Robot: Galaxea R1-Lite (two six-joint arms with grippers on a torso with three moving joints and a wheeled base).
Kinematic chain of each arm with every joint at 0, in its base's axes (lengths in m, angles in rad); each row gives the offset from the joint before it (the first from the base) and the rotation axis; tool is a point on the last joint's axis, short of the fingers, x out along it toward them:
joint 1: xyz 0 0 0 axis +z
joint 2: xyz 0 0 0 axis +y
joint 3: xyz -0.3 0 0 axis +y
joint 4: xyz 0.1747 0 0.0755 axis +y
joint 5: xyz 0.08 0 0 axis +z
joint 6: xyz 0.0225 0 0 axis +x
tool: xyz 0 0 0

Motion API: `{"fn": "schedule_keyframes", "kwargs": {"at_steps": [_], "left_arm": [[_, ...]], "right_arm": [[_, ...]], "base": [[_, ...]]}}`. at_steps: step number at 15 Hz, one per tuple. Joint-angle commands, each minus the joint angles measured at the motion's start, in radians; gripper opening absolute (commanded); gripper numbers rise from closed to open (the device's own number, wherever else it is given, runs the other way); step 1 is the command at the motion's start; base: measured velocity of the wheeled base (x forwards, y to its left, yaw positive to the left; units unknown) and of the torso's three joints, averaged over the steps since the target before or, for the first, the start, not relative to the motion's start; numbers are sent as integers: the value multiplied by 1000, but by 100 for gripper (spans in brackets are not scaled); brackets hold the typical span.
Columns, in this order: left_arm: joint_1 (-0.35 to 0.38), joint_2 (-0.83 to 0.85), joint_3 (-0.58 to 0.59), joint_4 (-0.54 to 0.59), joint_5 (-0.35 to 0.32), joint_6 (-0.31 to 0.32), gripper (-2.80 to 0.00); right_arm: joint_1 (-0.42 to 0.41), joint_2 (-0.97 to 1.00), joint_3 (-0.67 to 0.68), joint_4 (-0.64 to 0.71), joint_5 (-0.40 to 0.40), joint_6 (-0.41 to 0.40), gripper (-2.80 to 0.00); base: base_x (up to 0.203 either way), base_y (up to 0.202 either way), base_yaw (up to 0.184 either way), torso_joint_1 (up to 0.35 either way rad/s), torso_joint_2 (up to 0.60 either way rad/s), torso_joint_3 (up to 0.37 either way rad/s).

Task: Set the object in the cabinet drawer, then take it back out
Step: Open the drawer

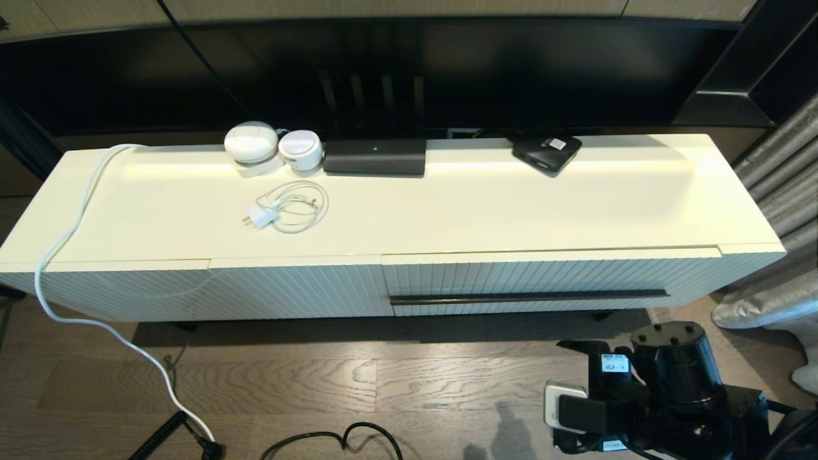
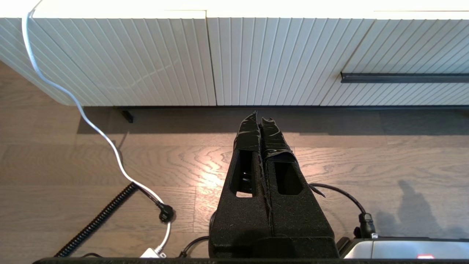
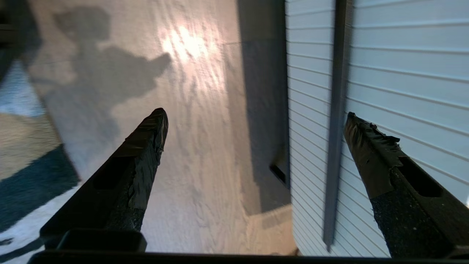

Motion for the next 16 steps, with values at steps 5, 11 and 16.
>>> {"fn": "schedule_keyframes", "kwargs": {"at_steps": [5, 11, 16], "left_arm": [[0, 1, 0, -1, 0, -1, -280], [0, 1, 0, -1, 0, -1, -280], [1, 1, 0, -1, 0, -1, -280]], "right_arm": [[1, 31, -7, 35, 38, -12, 0], [1, 105, -20, 39, 42, -20, 0], [-12, 205, -94, 38, 40, -6, 0]], "base": [[0, 0, 0, 0, 0, 0], [0, 0, 0, 0, 0, 0], [0, 0, 0, 0, 0, 0]]}}
